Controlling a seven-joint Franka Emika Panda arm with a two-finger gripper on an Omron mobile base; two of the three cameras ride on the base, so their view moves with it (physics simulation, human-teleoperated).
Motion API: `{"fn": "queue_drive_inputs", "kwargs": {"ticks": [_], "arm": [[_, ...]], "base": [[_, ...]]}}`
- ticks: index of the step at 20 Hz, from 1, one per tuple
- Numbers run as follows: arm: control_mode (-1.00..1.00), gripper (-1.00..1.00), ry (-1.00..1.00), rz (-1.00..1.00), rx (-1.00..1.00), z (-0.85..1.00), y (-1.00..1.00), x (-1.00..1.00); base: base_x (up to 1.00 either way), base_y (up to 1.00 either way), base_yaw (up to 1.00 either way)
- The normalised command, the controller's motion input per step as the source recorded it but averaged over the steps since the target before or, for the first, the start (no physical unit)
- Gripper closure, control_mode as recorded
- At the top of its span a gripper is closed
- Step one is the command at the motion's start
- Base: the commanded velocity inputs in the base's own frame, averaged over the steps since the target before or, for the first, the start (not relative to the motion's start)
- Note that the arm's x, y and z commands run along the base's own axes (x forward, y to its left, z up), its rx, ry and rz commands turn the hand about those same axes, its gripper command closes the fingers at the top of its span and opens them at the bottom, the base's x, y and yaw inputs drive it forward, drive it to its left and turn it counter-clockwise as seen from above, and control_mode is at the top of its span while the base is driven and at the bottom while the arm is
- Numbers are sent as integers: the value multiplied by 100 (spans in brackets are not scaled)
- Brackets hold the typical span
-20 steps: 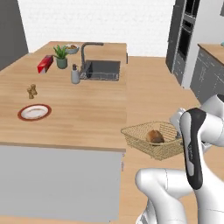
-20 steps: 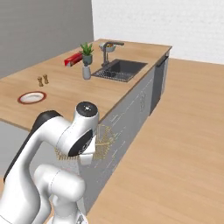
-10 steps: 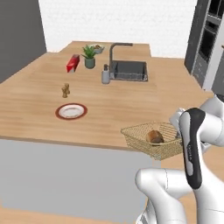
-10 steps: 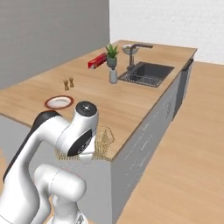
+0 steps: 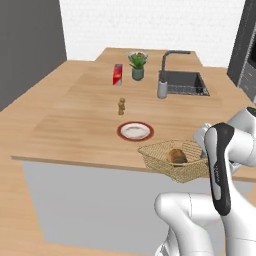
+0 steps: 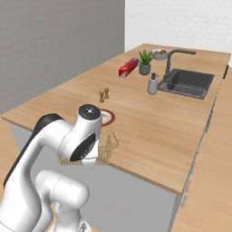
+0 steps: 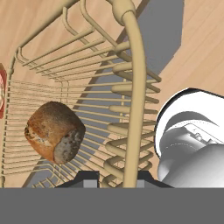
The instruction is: Open the cabinet, pick up the bread from the cabinet and place it in the basket. Then move the basket to the dining counter.
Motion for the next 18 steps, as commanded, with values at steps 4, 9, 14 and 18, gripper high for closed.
{"fn": "queue_drive_inputs", "kwargs": {"ticks": [4, 9, 14, 18], "arm": [[100, 100, 0, 0, 0, 0, 0, 0], [100, 100, 0, 0, 0, 0, 0, 0], [100, 100, 0, 0, 0, 0, 0, 0], [100, 100, 0, 0, 0, 0, 0, 0]], "base": [[58, 100, 0], [75, 96, -2], [87, 59, -8], [69, 30, -8]]}}
